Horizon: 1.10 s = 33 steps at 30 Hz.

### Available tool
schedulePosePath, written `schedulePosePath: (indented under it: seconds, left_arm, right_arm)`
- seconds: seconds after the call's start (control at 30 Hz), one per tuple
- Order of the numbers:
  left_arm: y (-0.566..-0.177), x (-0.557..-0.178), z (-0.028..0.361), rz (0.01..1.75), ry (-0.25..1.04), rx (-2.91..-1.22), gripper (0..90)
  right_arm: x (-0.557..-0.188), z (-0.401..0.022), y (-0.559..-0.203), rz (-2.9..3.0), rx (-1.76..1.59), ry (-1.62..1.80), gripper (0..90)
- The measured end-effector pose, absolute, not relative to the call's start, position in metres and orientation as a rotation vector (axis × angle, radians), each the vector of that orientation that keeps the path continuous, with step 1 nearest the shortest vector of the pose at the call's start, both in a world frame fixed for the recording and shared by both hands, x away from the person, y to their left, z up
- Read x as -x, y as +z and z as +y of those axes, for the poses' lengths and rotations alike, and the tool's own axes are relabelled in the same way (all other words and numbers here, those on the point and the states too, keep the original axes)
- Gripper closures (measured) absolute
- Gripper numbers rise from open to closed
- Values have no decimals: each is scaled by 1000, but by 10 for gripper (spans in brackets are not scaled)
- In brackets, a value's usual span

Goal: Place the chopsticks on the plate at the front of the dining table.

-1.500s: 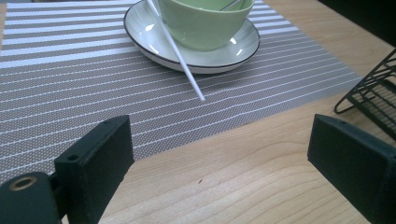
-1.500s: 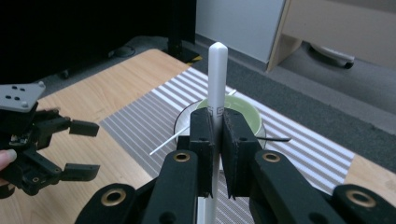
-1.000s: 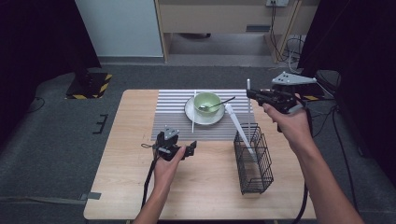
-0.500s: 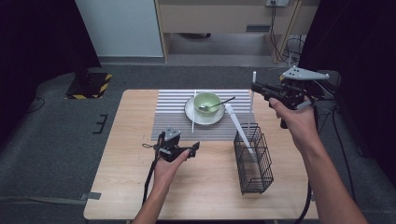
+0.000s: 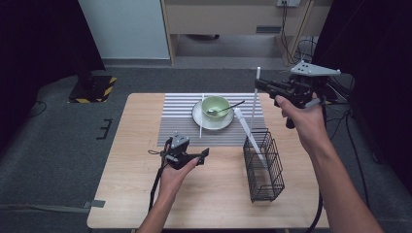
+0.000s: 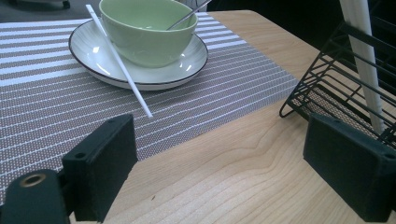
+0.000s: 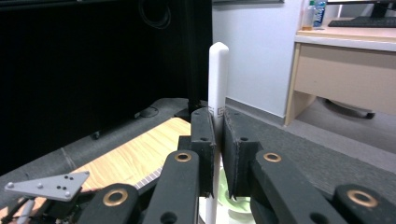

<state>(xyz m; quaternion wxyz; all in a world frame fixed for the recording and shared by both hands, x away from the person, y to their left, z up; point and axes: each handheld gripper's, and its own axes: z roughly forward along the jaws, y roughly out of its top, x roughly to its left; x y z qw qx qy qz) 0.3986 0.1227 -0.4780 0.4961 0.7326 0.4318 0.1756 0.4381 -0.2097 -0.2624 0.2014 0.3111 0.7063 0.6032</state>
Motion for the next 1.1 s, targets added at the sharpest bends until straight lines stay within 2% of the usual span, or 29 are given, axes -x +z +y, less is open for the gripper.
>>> schedulePosePath:
  seconds: [0.77, 1.1]
  left_arm:
    - [-457, -391, 120, 939, 357, -1742, 119]
    - [-454, -390, 114, 911, 334, -1749, 132]
  right_arm:
    - [-447, -146, -259, 2044, -793, 1771, 837]
    - [-447, -134, -265, 2063, -788, 1799, 837]
